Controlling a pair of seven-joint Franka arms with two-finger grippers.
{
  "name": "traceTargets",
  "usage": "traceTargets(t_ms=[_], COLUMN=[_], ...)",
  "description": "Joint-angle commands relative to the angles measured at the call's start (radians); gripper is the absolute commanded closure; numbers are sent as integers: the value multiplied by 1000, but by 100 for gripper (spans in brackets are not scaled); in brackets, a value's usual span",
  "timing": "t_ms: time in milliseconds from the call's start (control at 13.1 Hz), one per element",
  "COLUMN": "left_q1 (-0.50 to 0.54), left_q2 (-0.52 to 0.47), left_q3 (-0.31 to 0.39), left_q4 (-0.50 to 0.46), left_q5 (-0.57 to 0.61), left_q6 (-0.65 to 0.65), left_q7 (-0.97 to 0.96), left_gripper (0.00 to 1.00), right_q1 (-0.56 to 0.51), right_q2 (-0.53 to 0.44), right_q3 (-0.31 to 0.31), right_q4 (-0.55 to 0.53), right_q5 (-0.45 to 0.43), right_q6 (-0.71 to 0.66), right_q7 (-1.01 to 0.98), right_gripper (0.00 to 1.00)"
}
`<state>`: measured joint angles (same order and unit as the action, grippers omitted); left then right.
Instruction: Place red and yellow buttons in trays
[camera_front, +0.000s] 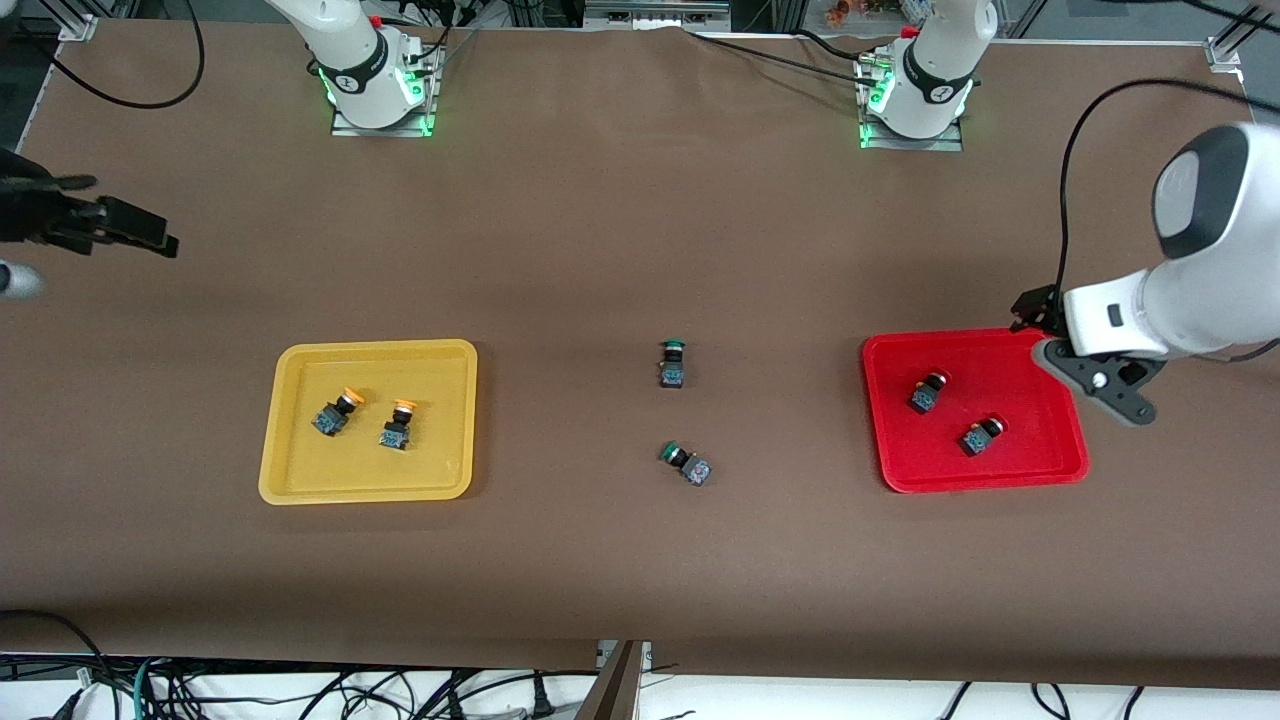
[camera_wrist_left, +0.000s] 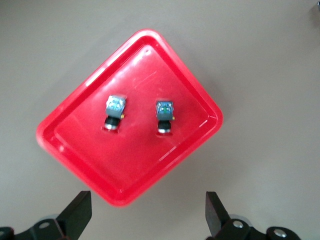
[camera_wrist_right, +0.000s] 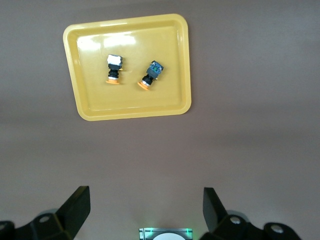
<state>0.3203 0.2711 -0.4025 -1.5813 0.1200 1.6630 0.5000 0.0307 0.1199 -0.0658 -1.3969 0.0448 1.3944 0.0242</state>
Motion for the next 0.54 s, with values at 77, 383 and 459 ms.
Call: traceTargets(t_ms=[77,383,459], left_q1=[-1,-23,-33], left_q2=[-23,-70,-85], left_q3=[-1,2,17], left_q4=[130,168,167], left_q5=[6,1,0], left_q6=[-174,-252,-250], left_q7=[-199,-359,-359], left_gripper=[0,0,0], right_q1=[-32,-32,-29], right_q2=[-135,-137,-132], right_q3=[27,60,60], right_q4=[-103,-111,-108], right_q5=[-20,-49,-51], right_q6=[0,-29,-29], right_q7=[-15,-4,-3], right_gripper=[0,0,0])
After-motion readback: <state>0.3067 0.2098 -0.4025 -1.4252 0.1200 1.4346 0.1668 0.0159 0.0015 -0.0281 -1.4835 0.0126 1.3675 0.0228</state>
